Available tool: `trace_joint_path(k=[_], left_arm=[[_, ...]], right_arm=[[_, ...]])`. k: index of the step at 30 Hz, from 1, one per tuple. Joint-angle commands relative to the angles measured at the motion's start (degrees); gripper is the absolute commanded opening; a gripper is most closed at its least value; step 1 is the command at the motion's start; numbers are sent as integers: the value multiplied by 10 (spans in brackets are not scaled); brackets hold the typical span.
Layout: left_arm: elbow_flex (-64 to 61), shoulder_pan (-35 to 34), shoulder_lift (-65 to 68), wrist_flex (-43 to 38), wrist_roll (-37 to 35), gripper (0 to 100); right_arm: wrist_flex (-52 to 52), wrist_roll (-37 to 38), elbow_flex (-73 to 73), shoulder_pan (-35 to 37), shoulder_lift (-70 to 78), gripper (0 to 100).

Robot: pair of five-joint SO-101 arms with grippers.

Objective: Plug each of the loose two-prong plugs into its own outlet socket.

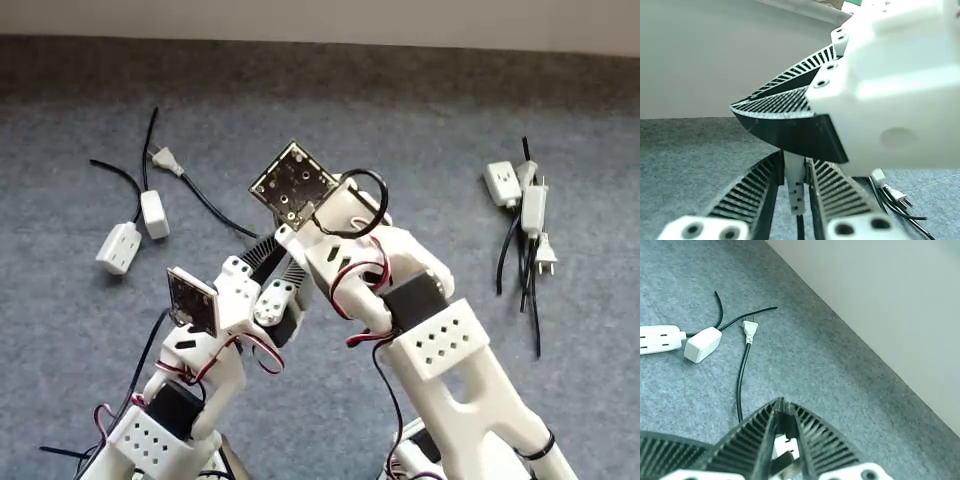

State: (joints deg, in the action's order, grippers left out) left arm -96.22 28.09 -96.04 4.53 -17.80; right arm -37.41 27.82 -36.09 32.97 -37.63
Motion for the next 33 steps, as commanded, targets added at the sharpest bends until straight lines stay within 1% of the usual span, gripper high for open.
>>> trace_joint_path(k=[1, 6, 8, 12, 19, 25, 30, 33], left_arm=[[15, -14, -4, -14, 0, 6], [31, -56, -5, -12, -2, 6], [33, -58, -5, -12, -4, 6], [33, -59, -5, -12, -45, 6], [33, -59, -5, -12, -47, 6], [33, -62, -5, -12, -47, 6], [33, -91, -5, -12, -50, 6], [33, -88, -5, -12, -50, 6]], right_arm=[[7, 2, 0, -22, 20, 8], [7, 50, 0, -40, 47, 8], [15, 50, 0, -42, 58, 8], [41, 52, -4, -52, 76, 8], [49, 53, 0, -90, 109, 8], [80, 53, -4, -112, 134, 8], [81, 54, -2, -112, 142, 8], [81, 54, -2, -112, 142, 8]])
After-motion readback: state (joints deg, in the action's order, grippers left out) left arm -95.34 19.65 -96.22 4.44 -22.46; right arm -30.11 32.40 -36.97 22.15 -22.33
